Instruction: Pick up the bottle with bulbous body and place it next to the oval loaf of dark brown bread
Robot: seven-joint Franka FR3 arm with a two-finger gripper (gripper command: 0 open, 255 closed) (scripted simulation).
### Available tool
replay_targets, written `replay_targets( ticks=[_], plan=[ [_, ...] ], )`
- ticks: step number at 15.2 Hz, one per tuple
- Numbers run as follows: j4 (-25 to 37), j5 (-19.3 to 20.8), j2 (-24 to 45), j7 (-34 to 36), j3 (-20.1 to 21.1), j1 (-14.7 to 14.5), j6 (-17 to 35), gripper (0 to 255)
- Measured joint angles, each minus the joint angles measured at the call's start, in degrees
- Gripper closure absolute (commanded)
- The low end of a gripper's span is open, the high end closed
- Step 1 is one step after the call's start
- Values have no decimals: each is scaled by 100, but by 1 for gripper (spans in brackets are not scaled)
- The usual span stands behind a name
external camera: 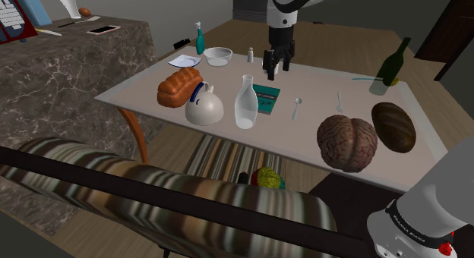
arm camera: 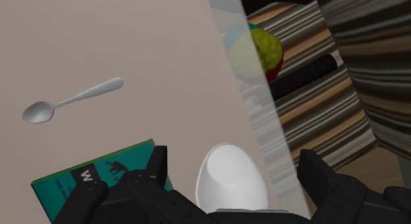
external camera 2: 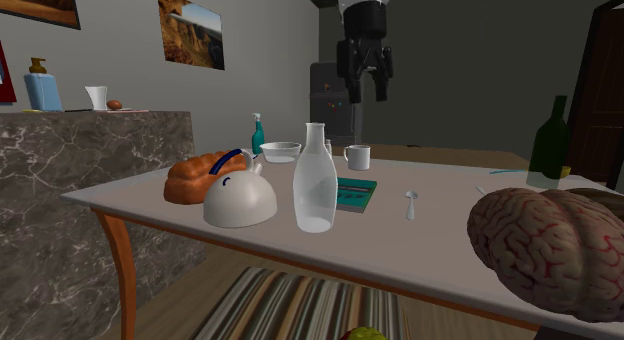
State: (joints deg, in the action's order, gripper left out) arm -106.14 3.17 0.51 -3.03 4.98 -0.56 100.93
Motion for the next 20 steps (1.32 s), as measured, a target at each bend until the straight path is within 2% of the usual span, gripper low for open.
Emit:
replay_targets(
  ticks=[6, 11, 14, 20],
  plan=[
    [1369, -12, 1324, 40, 76, -101, 30, 0],
    [2891, 7, 2522, 23, 109, -198, -233, 0],
    [2951, 10, 2699, 17, 109, -205, -107, 0],
    [2553, 12, 2696, 14, 104, -185, 289, 0]
  ],
)
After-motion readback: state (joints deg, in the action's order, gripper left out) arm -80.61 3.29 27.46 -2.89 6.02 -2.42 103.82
